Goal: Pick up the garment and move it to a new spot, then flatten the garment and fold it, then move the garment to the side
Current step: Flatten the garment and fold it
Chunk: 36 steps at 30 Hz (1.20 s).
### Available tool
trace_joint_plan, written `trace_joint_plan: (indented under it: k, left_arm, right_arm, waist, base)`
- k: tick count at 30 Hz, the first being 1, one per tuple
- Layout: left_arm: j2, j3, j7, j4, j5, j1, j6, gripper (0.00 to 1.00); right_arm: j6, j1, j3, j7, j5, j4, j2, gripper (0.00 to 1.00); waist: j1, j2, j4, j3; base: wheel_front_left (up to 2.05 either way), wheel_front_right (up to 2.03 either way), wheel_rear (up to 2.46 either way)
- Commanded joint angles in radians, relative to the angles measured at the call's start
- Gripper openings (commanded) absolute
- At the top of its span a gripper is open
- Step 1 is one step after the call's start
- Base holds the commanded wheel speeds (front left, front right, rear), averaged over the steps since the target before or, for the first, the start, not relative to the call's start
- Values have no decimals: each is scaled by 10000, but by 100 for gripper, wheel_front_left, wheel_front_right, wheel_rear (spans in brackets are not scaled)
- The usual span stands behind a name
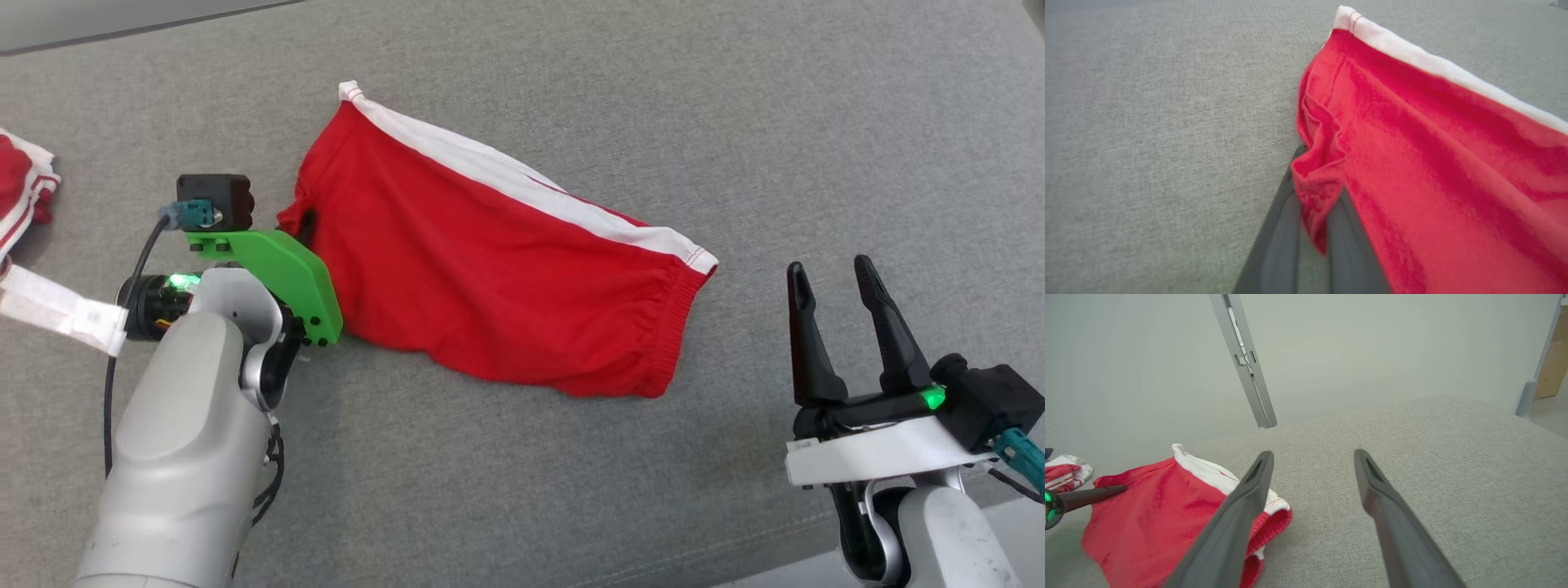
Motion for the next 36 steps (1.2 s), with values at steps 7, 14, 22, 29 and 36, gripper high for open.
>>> trace_joint_plan:
  k: [7,14,22,29,36]
  left_arm:
    - [-143,346,-897,-1555,-491,1803,271,0]
    - [-478,443,-1446,-3113,-917,3794,587,0]
    - [-701,363,-1719,-4228,-1233,5436,986,0]
    - [-735,274,-1988,-4478,-1189,5787,1072,100]
    - [-562,287,-3242,-4992,-828,5471,786,100]
  right_arm:
    - [-11,-228,-555,148,-284,-163,-22,100]
    - [-11,-394,-831,440,-424,-206,-22,100]
    - [-11,-514,-785,527,-405,32,-22,100]
    - [-11,-525,-752,464,-252,391,-22,100]
    - [-11,-329,-808,398,-174,760,-20,100]
  waist:
    - [0,0,966,-536]
    - [0,0,1488,-800]
    - [0,0,1661,-897]
    - [0,0,1546,-1094]
    - [0,0,1474,-1496]
  base:
    - [0,0,0]
    - [0,0,0]
    - [0,0,0]
    - [0,0,0]
    - [0,0,0]
